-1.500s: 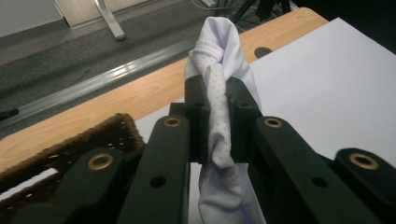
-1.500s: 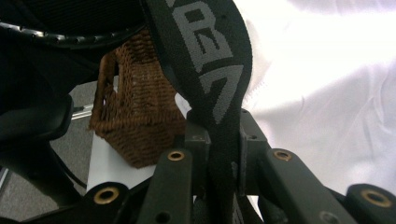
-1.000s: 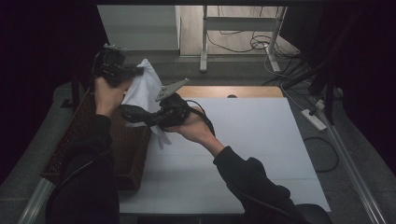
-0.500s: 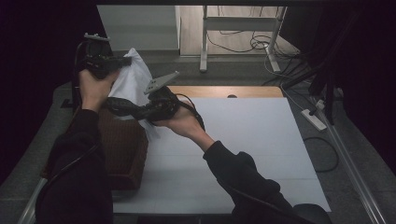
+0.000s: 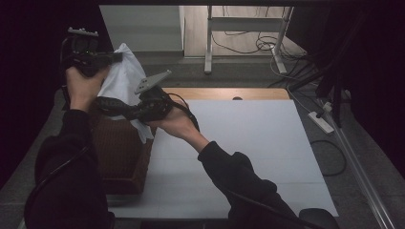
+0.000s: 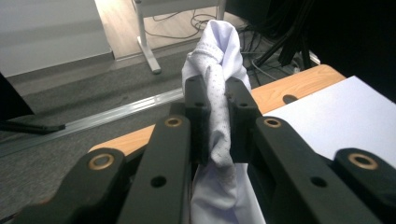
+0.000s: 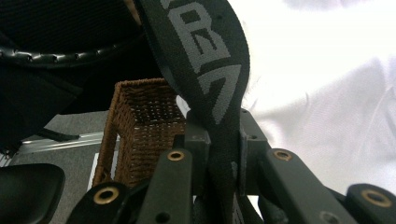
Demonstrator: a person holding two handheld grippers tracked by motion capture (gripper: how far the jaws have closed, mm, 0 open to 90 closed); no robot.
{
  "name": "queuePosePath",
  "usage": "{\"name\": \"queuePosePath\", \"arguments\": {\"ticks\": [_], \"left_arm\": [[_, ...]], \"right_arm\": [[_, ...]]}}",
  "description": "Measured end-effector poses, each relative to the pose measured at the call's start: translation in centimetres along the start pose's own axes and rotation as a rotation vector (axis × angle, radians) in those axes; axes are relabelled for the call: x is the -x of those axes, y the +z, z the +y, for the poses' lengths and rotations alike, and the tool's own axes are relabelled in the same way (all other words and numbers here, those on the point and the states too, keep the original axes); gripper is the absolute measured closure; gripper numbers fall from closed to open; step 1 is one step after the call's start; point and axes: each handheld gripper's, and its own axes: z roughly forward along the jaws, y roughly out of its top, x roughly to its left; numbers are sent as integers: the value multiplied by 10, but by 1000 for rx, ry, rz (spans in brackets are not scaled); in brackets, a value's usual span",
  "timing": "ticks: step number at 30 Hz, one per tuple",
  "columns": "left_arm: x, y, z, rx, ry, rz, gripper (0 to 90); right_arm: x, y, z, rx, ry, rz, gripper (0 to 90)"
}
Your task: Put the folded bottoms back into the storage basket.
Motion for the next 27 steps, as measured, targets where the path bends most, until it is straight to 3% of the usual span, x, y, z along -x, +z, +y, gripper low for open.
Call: {"name": "queuePosePath", "arguments": {"ticks": [13,27], "left_arm": [[-18,-2,-16,-36,5,28,815],[-35,14,-46,-94,23,9,813]], "right_arm": [[-6,29,0,-11,-6,5,789],[-10,66,-20,-49,27,5,789]]}}
